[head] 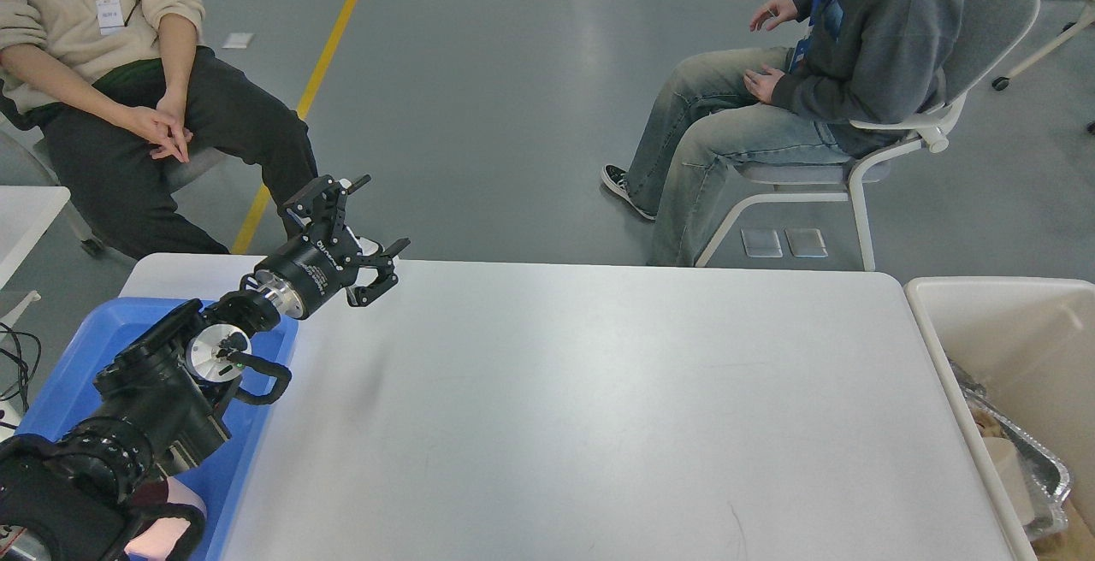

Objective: Tidy desktop

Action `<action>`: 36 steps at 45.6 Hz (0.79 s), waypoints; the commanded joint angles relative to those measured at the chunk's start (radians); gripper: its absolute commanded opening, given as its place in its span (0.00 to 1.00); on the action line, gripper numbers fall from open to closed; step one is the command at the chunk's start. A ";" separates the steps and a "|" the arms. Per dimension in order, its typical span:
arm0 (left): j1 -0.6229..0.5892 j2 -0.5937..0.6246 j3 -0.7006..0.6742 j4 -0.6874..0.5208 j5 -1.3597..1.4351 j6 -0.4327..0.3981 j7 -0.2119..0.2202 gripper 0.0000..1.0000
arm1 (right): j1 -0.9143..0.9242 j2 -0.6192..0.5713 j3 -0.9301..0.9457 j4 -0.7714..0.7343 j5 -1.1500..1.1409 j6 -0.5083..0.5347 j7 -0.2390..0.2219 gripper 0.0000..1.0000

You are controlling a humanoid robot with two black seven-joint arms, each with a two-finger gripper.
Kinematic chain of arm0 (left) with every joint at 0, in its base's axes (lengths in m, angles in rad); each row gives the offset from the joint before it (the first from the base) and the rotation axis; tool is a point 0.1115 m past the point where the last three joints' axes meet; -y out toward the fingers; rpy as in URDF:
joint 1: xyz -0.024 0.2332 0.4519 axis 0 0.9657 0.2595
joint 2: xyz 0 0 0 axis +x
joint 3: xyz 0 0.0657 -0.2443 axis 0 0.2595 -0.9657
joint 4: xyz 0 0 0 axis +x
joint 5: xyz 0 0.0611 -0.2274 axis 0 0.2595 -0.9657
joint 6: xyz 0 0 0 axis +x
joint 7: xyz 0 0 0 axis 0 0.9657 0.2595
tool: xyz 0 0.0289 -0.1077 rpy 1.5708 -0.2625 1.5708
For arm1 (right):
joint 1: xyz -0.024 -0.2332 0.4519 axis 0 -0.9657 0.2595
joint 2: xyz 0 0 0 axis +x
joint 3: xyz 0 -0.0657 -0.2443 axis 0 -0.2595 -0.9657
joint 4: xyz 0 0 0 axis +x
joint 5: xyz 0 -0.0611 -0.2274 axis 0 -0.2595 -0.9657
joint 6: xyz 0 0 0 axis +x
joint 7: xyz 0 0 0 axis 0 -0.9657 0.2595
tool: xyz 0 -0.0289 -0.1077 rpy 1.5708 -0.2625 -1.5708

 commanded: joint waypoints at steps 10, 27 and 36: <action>0.008 0.008 0.000 0.000 0.000 -0.001 -0.002 0.97 | 0.152 -0.005 0.224 0.030 0.174 0.178 0.000 1.00; 0.028 0.023 -0.020 0.002 -0.037 -0.030 0.002 0.97 | 0.243 0.226 0.419 0.206 0.227 0.368 0.106 1.00; 0.023 0.025 -0.018 0.000 -0.044 -0.025 0.005 0.97 | 0.226 0.257 0.428 0.189 0.229 0.440 0.189 1.00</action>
